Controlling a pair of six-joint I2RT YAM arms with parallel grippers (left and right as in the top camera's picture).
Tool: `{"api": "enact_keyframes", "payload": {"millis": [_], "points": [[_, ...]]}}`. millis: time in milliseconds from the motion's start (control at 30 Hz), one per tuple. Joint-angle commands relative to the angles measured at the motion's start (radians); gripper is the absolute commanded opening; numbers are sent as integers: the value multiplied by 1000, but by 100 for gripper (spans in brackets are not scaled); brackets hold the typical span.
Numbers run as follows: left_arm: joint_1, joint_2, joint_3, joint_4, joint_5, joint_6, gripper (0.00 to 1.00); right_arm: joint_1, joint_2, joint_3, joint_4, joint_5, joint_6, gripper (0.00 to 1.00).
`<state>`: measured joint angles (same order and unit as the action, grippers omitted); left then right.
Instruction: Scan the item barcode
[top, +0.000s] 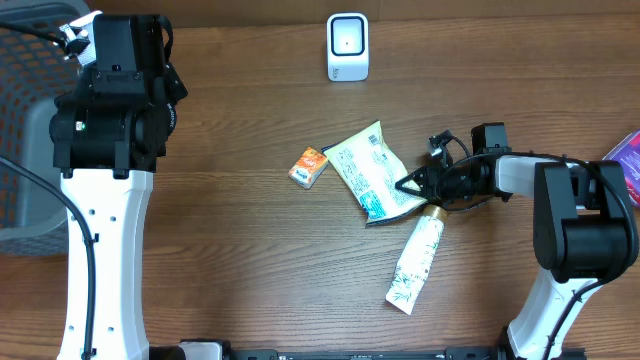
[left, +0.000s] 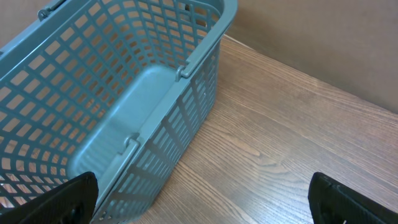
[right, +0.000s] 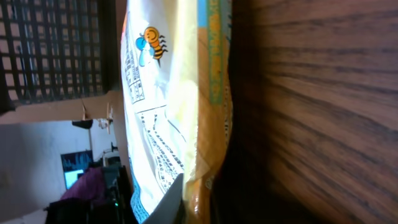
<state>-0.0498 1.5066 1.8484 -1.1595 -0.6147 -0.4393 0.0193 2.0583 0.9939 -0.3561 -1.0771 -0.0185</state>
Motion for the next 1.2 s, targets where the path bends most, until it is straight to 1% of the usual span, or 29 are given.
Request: {"api": "enact_keyframes", "payload": {"millis": [0, 167, 300, 367, 567, 767, 867, 967, 1067, 1167], "points": [[5, 4, 10, 0, -13, -6, 100, 0, 12, 36, 8, 9, -5, 4], [4, 4, 10, 0, -13, -6, 100, 0, -3, 56, 6, -7, -8, 4], [5, 4, 10, 0, -13, -6, 100, 0, -73, 56, -17, -94, -12, 4], [5, 4, 10, 0, -13, -6, 100, 0, -131, 56, -52, -107, -13, 4], [5, 4, 10, 0, -13, -6, 100, 0, -385, 56, -230, -106, -119, 4], [5, 4, 10, 0, -13, -6, 100, 0, -634, 56, -349, -117, -120, 4], [5, 4, 10, 0, -13, -6, 100, 0, -724, 56, -404, -171, -120, 4], [4, 4, 10, 0, -13, -6, 100, 0, -771, 56, -452, -209, -120, 4], [4, 4, 10, 0, -13, -6, 100, 3, -777, 55, -512, -215, -121, 4], [5, 4, 10, 0, -13, -6, 100, 27, -772, 54, -544, -267, -175, 4]]}}
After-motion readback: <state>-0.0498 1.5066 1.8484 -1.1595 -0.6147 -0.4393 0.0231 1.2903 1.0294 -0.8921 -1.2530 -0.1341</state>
